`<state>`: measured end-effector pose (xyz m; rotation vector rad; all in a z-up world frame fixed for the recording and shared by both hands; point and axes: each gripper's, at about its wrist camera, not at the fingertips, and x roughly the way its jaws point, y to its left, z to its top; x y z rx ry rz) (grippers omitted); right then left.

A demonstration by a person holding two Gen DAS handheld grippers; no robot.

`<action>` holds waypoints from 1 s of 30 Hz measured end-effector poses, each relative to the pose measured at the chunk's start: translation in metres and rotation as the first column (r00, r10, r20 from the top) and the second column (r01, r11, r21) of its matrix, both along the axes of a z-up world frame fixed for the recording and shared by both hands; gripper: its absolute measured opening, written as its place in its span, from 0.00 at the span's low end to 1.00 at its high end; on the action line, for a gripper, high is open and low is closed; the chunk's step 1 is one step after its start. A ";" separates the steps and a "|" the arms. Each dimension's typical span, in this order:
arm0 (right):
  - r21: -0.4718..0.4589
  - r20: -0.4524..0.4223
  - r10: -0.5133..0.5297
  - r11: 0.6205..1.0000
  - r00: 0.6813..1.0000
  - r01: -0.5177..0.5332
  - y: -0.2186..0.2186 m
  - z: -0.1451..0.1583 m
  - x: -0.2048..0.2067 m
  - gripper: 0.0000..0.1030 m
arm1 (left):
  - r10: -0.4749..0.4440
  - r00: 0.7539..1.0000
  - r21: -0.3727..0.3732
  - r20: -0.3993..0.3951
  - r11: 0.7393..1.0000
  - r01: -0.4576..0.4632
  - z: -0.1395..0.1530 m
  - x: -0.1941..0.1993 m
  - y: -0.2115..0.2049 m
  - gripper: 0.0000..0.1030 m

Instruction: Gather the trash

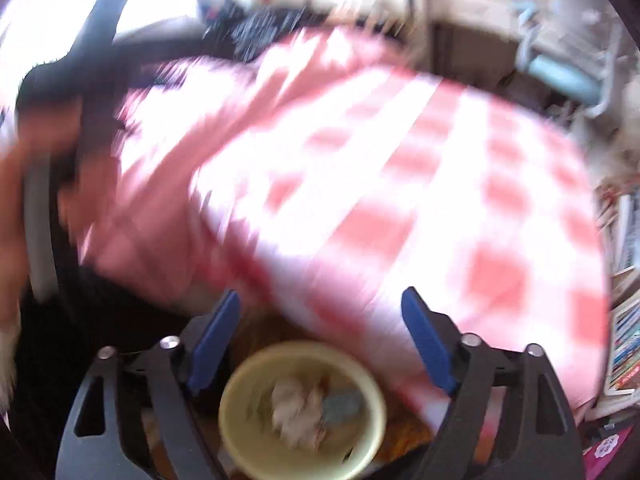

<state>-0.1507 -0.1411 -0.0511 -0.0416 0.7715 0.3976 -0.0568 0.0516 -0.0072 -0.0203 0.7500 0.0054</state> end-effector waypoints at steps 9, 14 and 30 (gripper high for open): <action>-0.010 0.355 -0.204 0.975 0.912 0.222 -0.042 0.059 0.032 0.92 | -0.024 0.999 0.018 0.029 1.000 0.024 0.006 -0.002 -0.010 0.93; 0.026 0.312 -0.254 0.966 0.915 0.259 -0.055 0.065 0.035 0.92 | -0.036 0.998 0.026 0.043 0.999 0.035 0.009 -0.002 -0.015 0.93; 0.023 0.435 -0.343 0.928 0.832 0.371 -0.059 0.076 0.038 0.93 | -0.054 0.995 0.016 0.088 0.998 0.052 0.014 0.004 -0.030 0.93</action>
